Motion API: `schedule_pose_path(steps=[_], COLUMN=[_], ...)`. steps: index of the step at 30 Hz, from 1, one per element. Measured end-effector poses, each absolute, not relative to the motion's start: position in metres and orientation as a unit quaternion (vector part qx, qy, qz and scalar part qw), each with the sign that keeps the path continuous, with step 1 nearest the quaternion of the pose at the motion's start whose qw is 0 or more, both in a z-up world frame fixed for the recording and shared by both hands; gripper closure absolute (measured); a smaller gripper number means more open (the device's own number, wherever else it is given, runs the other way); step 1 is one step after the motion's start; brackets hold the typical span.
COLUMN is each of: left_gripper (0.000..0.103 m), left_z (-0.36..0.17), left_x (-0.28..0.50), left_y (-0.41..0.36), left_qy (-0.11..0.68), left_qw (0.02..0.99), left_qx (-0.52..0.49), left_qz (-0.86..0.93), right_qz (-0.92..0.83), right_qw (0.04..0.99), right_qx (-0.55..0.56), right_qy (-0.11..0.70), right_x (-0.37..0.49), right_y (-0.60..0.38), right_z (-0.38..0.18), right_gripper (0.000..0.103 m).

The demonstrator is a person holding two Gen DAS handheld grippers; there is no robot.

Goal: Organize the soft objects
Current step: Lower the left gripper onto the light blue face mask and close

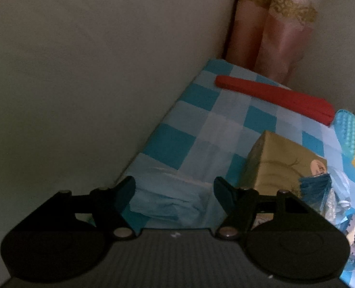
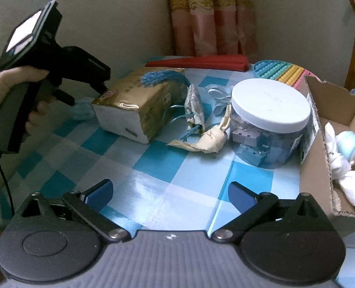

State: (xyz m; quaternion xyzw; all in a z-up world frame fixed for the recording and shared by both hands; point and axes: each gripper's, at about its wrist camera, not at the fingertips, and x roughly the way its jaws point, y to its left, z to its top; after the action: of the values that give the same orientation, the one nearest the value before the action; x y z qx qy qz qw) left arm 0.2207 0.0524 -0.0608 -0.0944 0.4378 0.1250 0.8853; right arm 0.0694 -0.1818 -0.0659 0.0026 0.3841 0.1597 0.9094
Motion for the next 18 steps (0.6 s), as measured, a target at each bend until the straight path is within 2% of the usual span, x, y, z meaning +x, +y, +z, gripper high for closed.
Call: schedule_pose_path(steps=[5,7,10,12,18], left_gripper=[0.033,0.036,0.048,0.060,0.071], left_z=[-0.071,-0.074,-0.074,-0.074,-0.072], left_x=[0.225,0.224,0.223,0.222,0.218], left_y=[0.052,0.053,0.054,0.055,0.058], left_qy=[0.446,0.448,0.446,0.446,0.438], left_qw=[0.879,0.878,0.879,0.880,0.884], left_qx=[-0.092,-0.096,-0.098,-0.103,-0.108], left_qz=[0.139,0.138,0.137,0.131,0.125], right_qz=[0.159,0.157,0.154,0.154,0.154], right_qw=[0.910,0.910,0.909,0.909,0.911], right_qx=[0.009,0.011,0.014,0.013,0.008], right_qy=[0.384,0.384,0.386,0.386,0.382], right_x=[0.071,0.071,0.071,0.071,0.071], right_y=[-0.185,-0.187,-0.187,-0.187,-0.182], right_z=[-0.066,-0.066,-0.067,-0.066,-0.063], right_gripper=[0.000,0.000,0.000,0.000,0.000])
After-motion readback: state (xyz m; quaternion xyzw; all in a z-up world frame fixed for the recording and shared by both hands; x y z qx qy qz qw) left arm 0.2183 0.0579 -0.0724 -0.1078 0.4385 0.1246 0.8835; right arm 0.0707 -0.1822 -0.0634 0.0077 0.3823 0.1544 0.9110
